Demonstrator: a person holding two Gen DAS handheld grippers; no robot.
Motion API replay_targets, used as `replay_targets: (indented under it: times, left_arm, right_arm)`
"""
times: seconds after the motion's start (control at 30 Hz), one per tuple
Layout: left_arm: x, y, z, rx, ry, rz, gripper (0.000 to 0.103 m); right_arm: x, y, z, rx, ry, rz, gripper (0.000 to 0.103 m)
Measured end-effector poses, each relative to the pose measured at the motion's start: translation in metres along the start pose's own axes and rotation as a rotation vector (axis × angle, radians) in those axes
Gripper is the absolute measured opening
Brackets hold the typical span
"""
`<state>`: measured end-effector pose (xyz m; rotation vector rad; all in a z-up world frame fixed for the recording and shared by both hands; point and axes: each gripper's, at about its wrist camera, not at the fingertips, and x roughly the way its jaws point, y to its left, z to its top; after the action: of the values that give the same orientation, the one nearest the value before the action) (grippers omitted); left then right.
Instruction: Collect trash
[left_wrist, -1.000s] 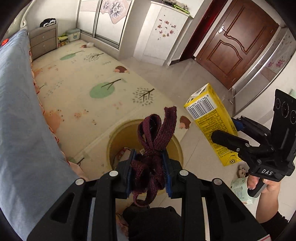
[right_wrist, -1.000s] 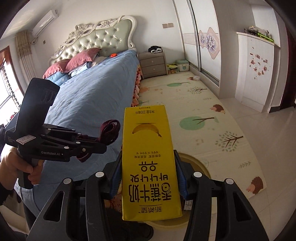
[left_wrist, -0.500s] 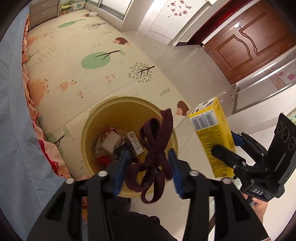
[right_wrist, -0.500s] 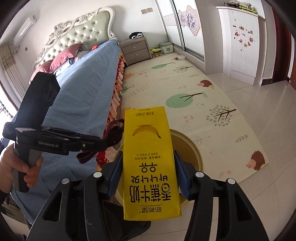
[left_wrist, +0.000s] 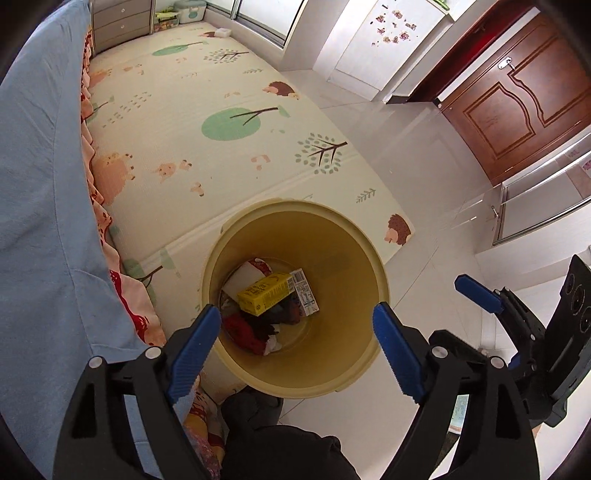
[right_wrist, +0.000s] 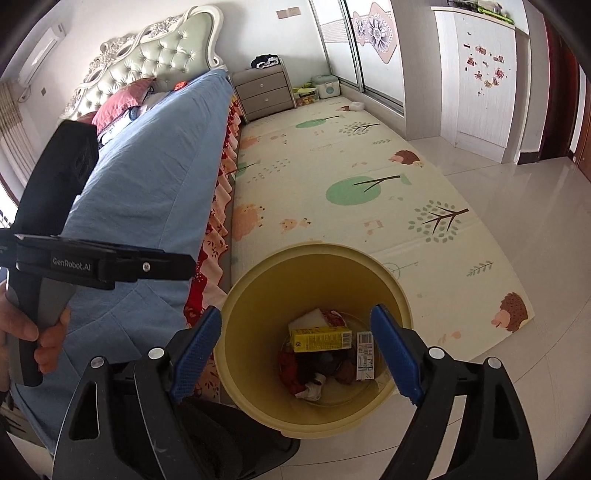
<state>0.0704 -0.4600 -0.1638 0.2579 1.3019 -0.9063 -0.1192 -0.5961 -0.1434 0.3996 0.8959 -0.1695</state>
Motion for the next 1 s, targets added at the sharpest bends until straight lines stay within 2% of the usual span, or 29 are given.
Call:
replay_targets:
  times: [0.13, 0.23, 0.33, 0.43, 0.57, 0.67, 0.73, 0.8, 1.0]
  left_arm:
    - [-0.024, -0.007, -0.002, 0.028, -0.074, 0.017, 0.088]
    - [-0.043, -0.009, -0.009, 0.036, -0.116, 0.017, 0.091]
    - [-0.064, -0.004, -0.019, 0.03, -0.149, 0.001, 0.091]
    - [-0.09, -0.002, -0.03, 0.042, -0.218, 0.046, 0.092]
    - [-0.131, 0.005, -0.05, 0.059, -0.326, 0.102, 0.097]
    - [-0.164, 0.02, -0.069, 0.034, -0.409, 0.15, 0.099]
    - [-0.183, 0.033, -0.08, 0.01, -0.449, 0.18, 0.099]
    - [-0.198, 0.045, -0.091, -0.014, -0.482, 0.22, 0.099]
    - [-0.235, 0.08, -0.12, -0.068, -0.538, 0.288, 0.099]
  right_arm:
    - [-0.016, 0.015, -0.001, -0.024, -0.034, -0.038, 0.09]
    - [-0.028, 0.03, 0.0, -0.044, -0.079, -0.114, 0.095]
    - [-0.039, 0.047, 0.001, -0.056, -0.123, -0.147, 0.095]
    - [-0.048, 0.066, 0.005, -0.075, -0.156, -0.171, 0.095]
    - [-0.06, 0.094, 0.012, -0.098, -0.205, -0.159, 0.095]
    - [-0.071, 0.128, 0.019, -0.17, -0.256, -0.194, 0.095]
    - [-0.076, 0.152, 0.021, -0.224, -0.288, -0.187, 0.095]
    - [-0.076, 0.171, 0.024, -0.251, -0.295, -0.143, 0.095]
    - [-0.069, 0.216, 0.029, -0.287, -0.303, -0.079, 0.095]
